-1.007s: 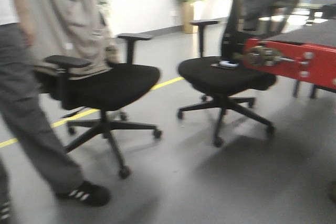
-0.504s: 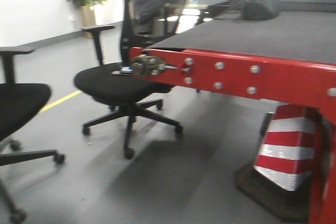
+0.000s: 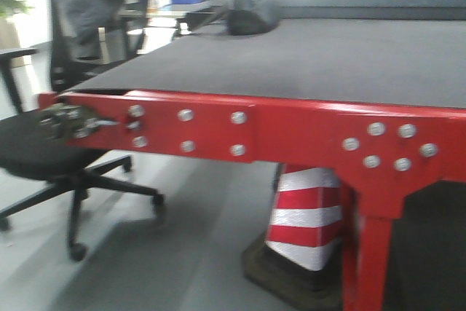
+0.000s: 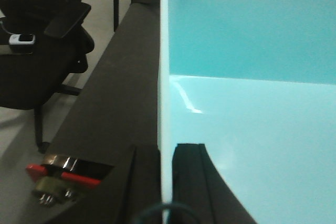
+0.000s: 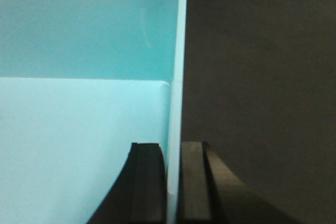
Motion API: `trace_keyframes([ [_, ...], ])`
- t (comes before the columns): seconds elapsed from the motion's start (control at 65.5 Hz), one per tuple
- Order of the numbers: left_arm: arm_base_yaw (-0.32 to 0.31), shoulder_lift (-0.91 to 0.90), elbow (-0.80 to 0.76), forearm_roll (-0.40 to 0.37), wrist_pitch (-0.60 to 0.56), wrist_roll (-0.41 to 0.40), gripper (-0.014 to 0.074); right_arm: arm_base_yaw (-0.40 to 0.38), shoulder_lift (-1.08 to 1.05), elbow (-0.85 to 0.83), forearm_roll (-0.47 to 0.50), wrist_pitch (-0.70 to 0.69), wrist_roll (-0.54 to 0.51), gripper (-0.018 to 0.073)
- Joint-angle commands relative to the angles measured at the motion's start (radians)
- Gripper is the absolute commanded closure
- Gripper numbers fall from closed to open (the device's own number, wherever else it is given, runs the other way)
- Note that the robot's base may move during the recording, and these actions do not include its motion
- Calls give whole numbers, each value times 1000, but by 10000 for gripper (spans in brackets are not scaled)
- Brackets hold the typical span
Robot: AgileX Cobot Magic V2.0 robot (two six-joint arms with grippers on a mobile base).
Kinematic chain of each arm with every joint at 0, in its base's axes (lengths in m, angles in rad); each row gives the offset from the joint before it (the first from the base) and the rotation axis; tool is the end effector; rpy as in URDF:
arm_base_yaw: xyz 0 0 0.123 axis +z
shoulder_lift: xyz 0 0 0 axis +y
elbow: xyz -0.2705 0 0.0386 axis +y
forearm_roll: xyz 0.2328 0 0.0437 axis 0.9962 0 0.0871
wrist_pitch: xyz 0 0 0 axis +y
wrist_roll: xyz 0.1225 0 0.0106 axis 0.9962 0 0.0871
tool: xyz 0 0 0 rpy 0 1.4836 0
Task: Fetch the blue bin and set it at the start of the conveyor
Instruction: 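Carry the bin with both grippers while driving to the red conveyor, then lower the held bin with both grippers onto the conveyor belt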
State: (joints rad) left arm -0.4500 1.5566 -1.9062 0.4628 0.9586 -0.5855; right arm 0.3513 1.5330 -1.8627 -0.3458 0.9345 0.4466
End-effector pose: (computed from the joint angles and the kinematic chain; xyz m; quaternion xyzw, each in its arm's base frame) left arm 0.3262 -0.1077 0.4630 -0.0370 0.8419 -0.0427 0.5366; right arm 0.3297 0.0851 0.4559 0.0218 0.8516 0.0347 0.5226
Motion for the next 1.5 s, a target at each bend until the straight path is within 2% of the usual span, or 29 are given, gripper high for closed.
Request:
trace_keyframes([
  [0.0, -3, -13, -11, 22, -36, -2, 707, -3, -18, -9, -35, -28, -9, 726],
  [1.48, -3, -13, -11, 22, -36, -2, 707, -3, -18, -9, -35, -22, -9, 726],
])
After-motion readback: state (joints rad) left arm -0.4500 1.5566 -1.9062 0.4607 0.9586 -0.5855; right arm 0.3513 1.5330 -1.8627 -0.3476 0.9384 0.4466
